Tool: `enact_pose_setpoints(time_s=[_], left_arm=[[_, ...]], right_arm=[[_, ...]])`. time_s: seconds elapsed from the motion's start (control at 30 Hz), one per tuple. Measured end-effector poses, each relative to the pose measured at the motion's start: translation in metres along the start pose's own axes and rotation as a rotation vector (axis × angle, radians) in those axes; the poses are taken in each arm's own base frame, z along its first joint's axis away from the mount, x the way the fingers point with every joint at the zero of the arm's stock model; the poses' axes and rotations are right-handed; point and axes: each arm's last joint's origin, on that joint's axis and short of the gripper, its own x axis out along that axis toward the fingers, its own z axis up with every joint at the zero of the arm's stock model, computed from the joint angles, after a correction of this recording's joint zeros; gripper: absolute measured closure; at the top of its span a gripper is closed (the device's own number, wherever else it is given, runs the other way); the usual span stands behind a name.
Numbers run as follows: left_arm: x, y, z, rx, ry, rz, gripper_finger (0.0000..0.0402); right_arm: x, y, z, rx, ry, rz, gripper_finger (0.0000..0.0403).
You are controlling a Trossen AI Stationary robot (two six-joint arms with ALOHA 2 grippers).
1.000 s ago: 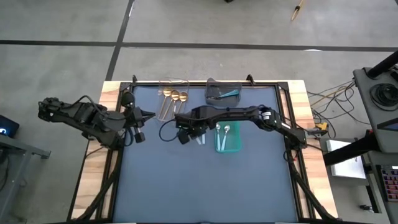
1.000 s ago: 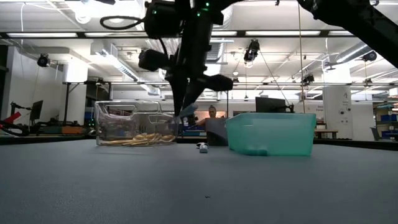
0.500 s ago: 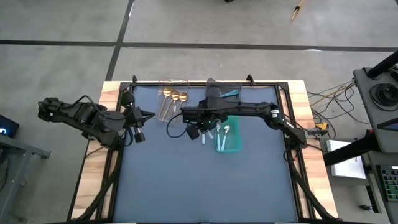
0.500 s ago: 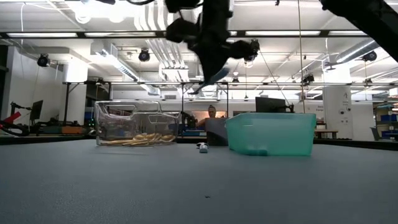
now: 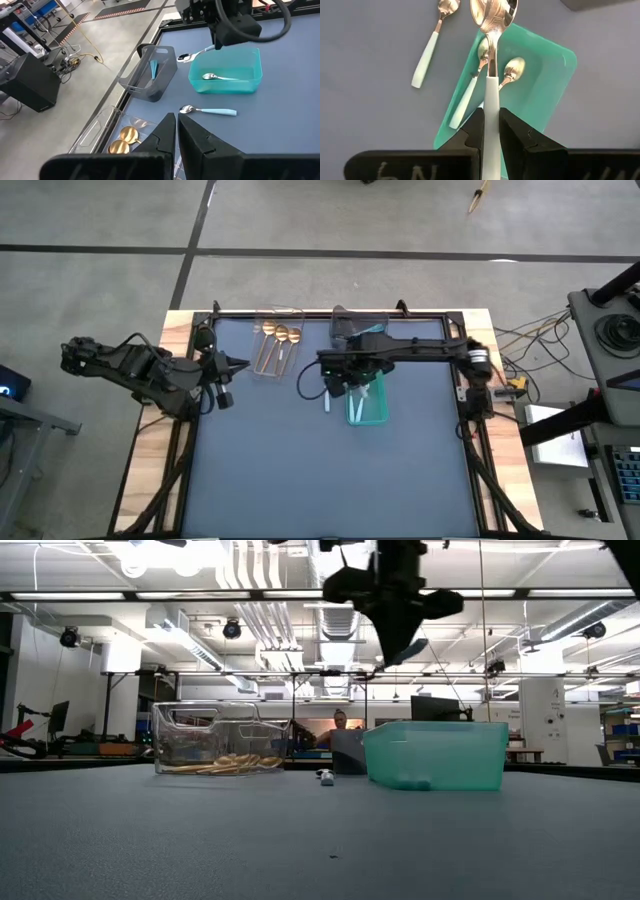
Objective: Sort silverware by color (type)
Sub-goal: Put the light blue spoon into the green bin
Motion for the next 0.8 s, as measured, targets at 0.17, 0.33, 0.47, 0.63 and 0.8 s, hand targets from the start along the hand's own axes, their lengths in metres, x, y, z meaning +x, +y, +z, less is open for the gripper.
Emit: enact_pose_setpoints(time_s=[0.17, 0.33, 0.47, 0.63, 0.8], left_arm=[[0.000, 0.000, 0.000, 0.016, 0.000, 0.001, 0.0400], [0.001, 0.001, 0.002, 0.023, -0.015, 0.009, 0.0400], [0.003, 0.004, 0.008, 0.018, -0.054, 0.028, 0.0400], [0.004, 0.008, 0.017, -0.009, -0.123, 0.057, 0.0400], [0.006, 0.013, 0.025, -0.021, -0.188, 0.093, 0.0400]], right_arm=[[0.011, -0.021, -0.013, 0.075, -0.005, 0.079, 0.0374], [0.026, -0.037, -0.025, 0.180, 0.027, 0.180, 0.0374], [0.037, -0.047, -0.034, 0.269, 0.103, 0.188, 0.0374], [0.043, -0.050, -0.039, 0.318, 0.187, 0.195, 0.0374], [0.052, -0.045, -0.035, 0.338, 0.230, 0.211, 0.0374]])
